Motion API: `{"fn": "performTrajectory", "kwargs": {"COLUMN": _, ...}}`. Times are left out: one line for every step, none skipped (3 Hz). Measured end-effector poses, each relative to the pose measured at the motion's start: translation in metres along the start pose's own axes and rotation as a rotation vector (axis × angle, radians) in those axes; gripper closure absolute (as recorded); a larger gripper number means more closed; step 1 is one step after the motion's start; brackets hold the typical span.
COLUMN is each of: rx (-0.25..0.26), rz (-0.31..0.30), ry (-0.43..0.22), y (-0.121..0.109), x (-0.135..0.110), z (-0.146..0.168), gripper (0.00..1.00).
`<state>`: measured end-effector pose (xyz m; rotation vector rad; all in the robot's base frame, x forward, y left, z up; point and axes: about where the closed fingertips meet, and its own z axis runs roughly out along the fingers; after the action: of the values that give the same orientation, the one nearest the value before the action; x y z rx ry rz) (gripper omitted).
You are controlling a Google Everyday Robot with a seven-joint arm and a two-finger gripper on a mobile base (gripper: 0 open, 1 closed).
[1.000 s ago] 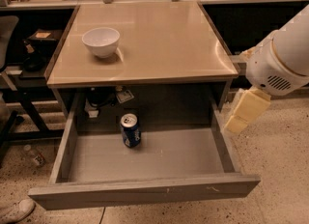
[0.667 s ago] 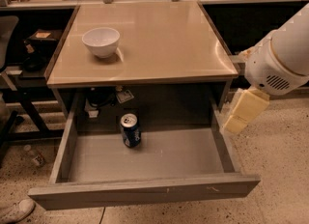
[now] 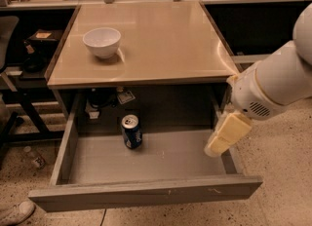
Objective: Pick pepsi can from top drawer and place on counter
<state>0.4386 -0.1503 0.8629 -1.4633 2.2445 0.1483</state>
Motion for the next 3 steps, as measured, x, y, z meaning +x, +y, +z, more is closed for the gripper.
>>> {"fn": "performTrajectory", "kwargs": {"rx": -0.047, "rz": 0.044, "ry": -0.049, "y": 0.011, "x": -0.008, "z": 0.032, "gripper": 0.0}}
{"fn": "performTrajectory", "kwargs": {"rx": -0.047, "rz": 0.044, "ry": -0.049, "y": 0.011, "x": -0.008, "z": 0.032, "gripper": 0.0}}
{"fn": "performTrajectory", "kwargs": {"rx": -0.057, "rz": 0.072, "ry": -0.086, "y": 0.02, "x": -0.011, "z": 0.051, "gripper": 0.0}}
